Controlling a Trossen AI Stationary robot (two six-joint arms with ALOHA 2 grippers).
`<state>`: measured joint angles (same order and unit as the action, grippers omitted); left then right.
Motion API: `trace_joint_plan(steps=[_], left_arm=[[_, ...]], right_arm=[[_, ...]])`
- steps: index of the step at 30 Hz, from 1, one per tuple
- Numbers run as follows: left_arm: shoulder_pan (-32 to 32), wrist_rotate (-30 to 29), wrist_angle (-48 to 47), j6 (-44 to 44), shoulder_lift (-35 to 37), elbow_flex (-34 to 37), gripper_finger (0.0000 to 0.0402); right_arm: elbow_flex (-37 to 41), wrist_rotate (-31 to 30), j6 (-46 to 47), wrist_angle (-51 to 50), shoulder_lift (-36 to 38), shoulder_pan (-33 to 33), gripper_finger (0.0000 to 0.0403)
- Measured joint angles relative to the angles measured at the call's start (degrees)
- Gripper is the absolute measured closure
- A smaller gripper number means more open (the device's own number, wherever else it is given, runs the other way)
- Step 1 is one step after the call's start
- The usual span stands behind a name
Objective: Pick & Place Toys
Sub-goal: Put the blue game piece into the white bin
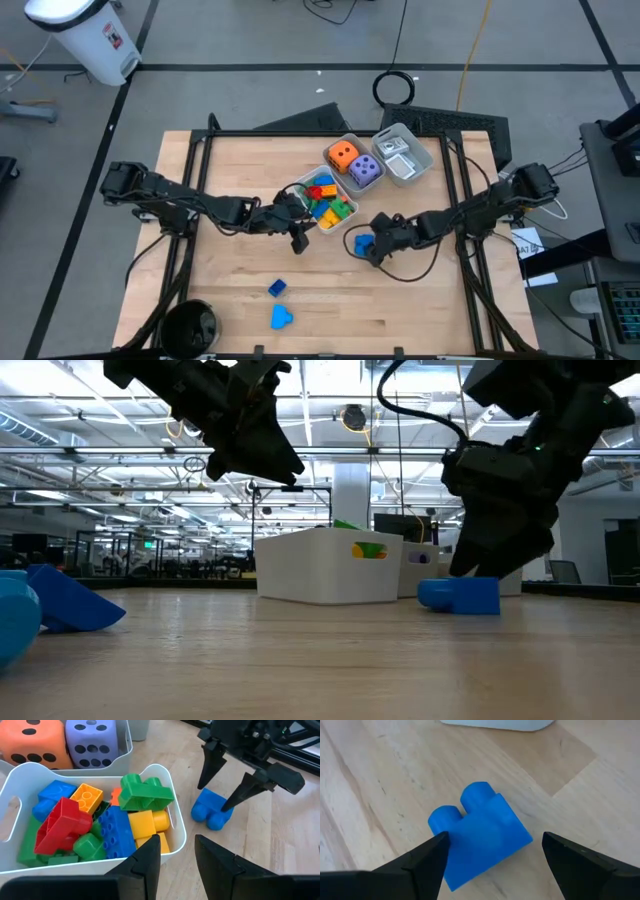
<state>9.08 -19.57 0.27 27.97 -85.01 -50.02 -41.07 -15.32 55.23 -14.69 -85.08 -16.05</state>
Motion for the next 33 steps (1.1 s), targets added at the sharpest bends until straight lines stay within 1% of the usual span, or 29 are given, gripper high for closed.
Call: trace_joint_plan(steps=[5,10,13,14,16,19,23,26,30,33], left_arm=[[0.01,0.00,-0.01,0.00,-0.20,0.00,0.0273],[0.00,0.00,0.01,0.00,-0.22,0.00,0.0273],[0.00,-0.02,0.30,0.00,-0.22,0.00,0.0273],[0.00,-0.01,0.35,-0.02,-0.22,0.00,0.0273],[0.00,-0.02,0.37,-0.01,-0.22,0.00,0.0273],[0.00,-0.02,0.59,-0.02,-0.22,0.00,0.0273],[0.02,-0.02,0.94,-0.02,-0.24,0.00,0.0273],[0.07,0.00,0.92,-0.02,-0.24,0.00,0.0273],[0.07,0.02,0.92,-0.04,-0.26,0.00,0.0273],[0.07,0.02,0.90,-0.04,-0.26,0.00,0.0273]], right_arm=[[0.01,0.84,-6.57,-3.46,1.34,0.22,0.0109],[0.19,3.74,-11.56,-5.40,4.61,-0.54,0.0125],[-0.85,4.18,-11.23,-11.59,7.28,-0.57,0.0139],[-1.21,3.94,-9.51,-14.11,8.13,-0.51,0.0144],[-1.41,3.73,-3.78,-15.29,9.56,-0.40,0.0151],[-1.32,3.50,0.69,-13.57,10.37,-0.73,0.0158],[-0.17,2.41,0.70,-12.03,8.64,-1.60,0.0160],[0.55,2.07,-0.95,-9.80,6.99,-1.71,0.0159],[2.46,2.99,-1.33,-3.23,5.75,-1.66,0.0156],[5.09,3.39,-5.98,4.72,5.79,-1.66,0.0151]])
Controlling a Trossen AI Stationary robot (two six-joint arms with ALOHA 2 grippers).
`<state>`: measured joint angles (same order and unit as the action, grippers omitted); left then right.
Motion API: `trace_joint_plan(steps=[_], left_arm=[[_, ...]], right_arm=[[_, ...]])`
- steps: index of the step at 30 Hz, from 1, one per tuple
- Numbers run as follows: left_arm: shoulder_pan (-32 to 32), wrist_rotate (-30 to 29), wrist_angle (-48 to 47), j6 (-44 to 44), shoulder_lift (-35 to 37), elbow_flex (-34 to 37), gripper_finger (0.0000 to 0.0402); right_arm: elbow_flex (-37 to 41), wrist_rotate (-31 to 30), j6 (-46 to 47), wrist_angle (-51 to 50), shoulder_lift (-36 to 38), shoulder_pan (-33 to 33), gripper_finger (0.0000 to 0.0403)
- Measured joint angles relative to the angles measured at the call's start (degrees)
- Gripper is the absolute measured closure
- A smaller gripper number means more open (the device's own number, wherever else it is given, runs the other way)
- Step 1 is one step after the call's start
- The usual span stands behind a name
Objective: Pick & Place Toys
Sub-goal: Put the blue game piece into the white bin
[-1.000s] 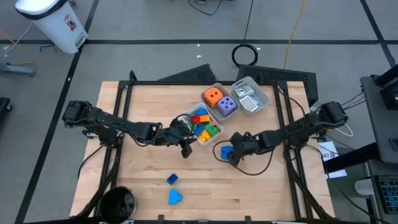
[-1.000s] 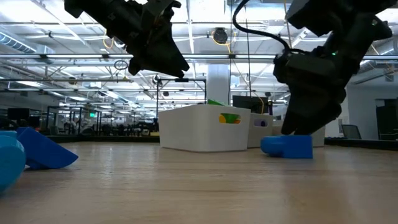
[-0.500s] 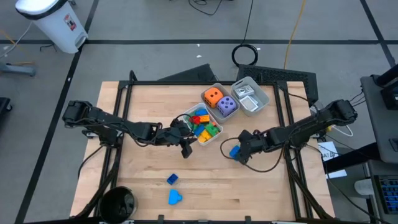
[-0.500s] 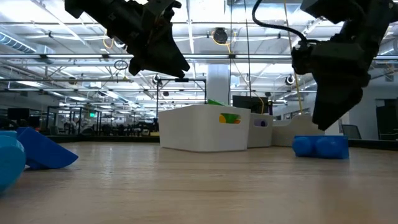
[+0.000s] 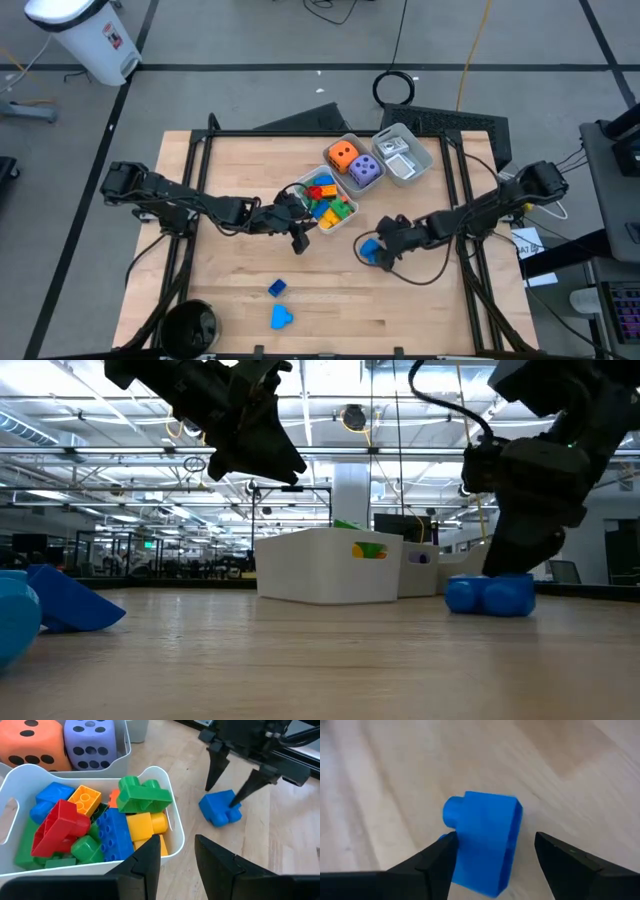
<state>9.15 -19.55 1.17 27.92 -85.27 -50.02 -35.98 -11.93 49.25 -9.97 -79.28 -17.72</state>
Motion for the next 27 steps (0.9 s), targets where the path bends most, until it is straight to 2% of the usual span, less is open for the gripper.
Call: trace_joint_plan(steps=[8,10,13,18,22,27], left_arm=[[0.00,0.00,0.00,0.40,0.00,0.00,0.0273],[0.00,-0.01,0.00,0.53,0.00,0.00,0.0273],[0.00,0.00,0.00,0.57,0.00,0.00,0.0273],[0.00,-0.02,0.00,0.68,-0.02,0.00,0.0273],[0.00,-0.02,-0.02,0.68,-0.02,0.00,0.0273],[0.00,-0.02,0.37,0.68,-0.02,0.00,0.0273]], right_arm=[[11.18,0.35,-24.01,31.74,-0.22,0.35,0.0146],[13.95,1.78,-26.37,40.94,-0.22,0.35,0.0150],[17.17,3.95,-24.13,50.72,-0.16,0.65,0.0156],[18.67,4.70,-20.47,52.93,0.15,0.64,0.0166],[16.04,2.74,-25.37,52.92,0.15,-2.89,0.0162],[8.85,1.69,-35.18,53.04,0.17,-9.29,0.0138]])
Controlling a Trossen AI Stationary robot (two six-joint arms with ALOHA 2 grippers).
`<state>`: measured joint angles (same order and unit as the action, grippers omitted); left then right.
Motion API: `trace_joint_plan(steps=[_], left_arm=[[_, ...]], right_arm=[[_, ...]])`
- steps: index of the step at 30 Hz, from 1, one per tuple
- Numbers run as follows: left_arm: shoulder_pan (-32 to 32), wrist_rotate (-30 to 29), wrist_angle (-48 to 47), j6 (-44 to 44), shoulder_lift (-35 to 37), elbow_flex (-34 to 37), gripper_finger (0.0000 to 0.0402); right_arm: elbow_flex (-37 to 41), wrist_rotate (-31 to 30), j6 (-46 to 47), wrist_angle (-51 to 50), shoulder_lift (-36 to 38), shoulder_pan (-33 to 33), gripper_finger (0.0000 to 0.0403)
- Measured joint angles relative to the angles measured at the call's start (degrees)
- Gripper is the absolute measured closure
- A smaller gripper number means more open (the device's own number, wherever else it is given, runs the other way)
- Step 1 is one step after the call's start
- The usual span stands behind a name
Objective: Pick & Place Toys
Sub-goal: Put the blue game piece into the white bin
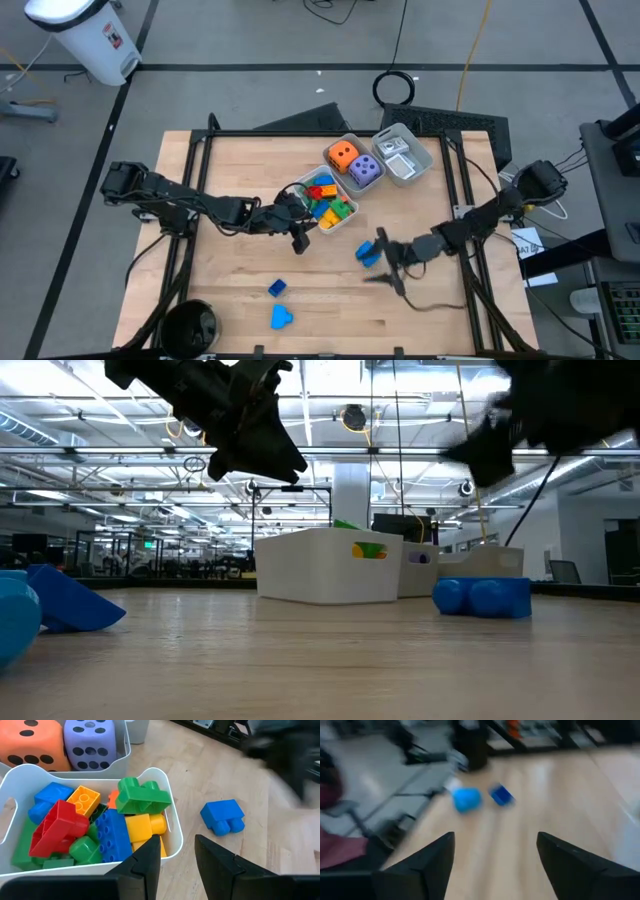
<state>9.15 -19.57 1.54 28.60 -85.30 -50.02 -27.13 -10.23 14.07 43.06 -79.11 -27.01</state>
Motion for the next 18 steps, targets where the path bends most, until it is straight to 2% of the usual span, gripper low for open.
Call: trace_joint_plan(steps=[2,6,10,13,15,18], left_arm=[[0.00,0.00,0.11,0.00,0.00,0.00,0.0273],[0.00,0.00,0.15,0.00,0.00,0.01,0.0273],[0.00,0.00,0.14,0.00,0.00,0.00,0.0273],[0.00,0.00,0.11,0.09,0.00,0.00,0.0273],[0.00,0.00,0.11,0.09,0.00,0.01,0.0273],[0.00,0.00,0.10,-0.03,0.00,0.02,0.0273]], right_arm=[[-3.10,0.69,-3.16,0.18,0.00,-2.44,0.0126],[-7.25,6.27,-4.41,3.73,0.00,-5.07,0.0110],[-7.96,11.90,-9.64,9.83,0.00,-5.56,0.0104],[-7.96,13.21,-13.40,11.55,0.00,-5.75,0.0108],[-7.96,11.29,-12.12,11.40,0.00,-5.79,0.0111],[-9.42,1.13,-10.90,5.50,0.00,-6.14,0.0107]])
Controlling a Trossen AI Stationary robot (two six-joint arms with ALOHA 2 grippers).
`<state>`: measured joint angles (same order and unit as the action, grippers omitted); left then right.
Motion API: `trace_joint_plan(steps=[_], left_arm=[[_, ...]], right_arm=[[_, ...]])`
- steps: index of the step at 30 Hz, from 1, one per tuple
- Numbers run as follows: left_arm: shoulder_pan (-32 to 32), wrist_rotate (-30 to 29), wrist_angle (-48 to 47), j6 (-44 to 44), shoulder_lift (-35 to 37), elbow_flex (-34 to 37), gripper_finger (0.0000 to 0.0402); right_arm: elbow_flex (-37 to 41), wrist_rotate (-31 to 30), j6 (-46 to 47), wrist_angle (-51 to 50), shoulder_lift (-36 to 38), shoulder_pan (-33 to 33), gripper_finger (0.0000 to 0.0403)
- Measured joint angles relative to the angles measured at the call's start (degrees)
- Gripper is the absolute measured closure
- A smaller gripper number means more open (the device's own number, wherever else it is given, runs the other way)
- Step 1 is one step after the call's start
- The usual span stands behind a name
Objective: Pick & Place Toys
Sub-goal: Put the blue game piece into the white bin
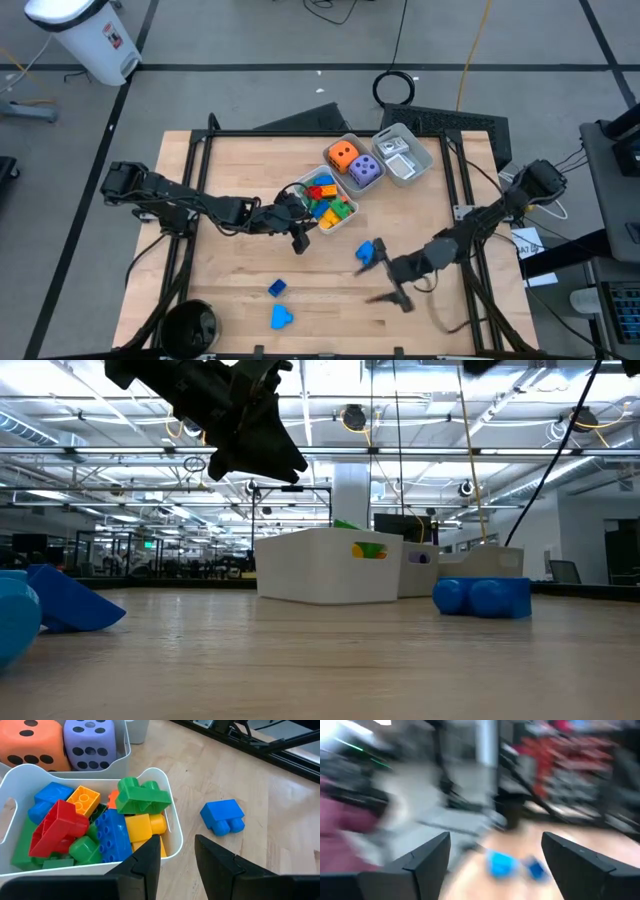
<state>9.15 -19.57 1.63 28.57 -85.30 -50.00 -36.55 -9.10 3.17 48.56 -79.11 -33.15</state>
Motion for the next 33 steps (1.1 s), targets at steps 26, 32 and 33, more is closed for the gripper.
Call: trace_joint_plan(steps=[26,32,33], left_arm=[[0.00,-0.02,0.12,0.25,0.00,0.01,0.0273],[0.00,-0.02,0.17,0.24,0.00,0.01,0.0273],[0.00,-0.02,0.14,0.26,0.00,0.01,0.0273]], right_arm=[[-5.88,-16.12,38.82,-57.15,-2.36,6.45,0.0050],[-5.56,-15.25,37.19,-52.55,-9.70,6.46,0.0055],[-5.61,-14.83,37.29,-51.96,-10.73,6.62,0.0055]])
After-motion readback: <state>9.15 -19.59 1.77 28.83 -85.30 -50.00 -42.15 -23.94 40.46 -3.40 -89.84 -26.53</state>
